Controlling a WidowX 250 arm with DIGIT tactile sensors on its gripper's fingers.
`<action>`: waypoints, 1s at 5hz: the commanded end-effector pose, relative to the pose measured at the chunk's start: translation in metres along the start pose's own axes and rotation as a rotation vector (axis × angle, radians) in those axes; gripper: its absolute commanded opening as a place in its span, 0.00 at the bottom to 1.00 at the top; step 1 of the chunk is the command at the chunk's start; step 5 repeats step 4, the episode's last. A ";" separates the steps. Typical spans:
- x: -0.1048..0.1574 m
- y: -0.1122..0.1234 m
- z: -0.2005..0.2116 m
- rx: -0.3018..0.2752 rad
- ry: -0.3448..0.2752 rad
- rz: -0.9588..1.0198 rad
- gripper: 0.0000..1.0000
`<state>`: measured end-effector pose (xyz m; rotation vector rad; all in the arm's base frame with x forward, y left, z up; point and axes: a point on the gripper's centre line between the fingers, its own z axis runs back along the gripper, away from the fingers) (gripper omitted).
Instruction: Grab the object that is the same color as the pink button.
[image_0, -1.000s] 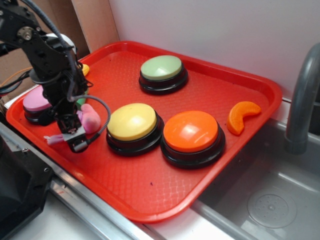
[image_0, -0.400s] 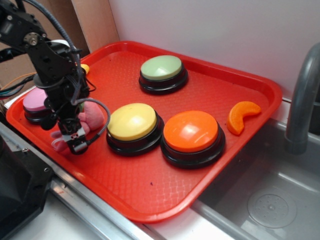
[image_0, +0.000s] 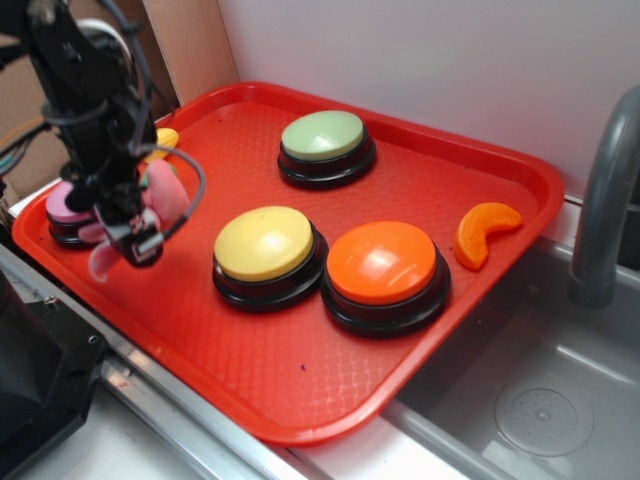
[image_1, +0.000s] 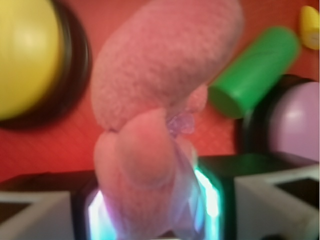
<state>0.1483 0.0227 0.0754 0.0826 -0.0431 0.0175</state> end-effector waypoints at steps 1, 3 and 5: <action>0.046 0.017 0.077 -0.073 -0.046 0.150 0.00; 0.071 0.023 0.118 -0.012 -0.073 0.217 0.00; 0.069 0.028 0.100 -0.091 -0.010 0.151 0.90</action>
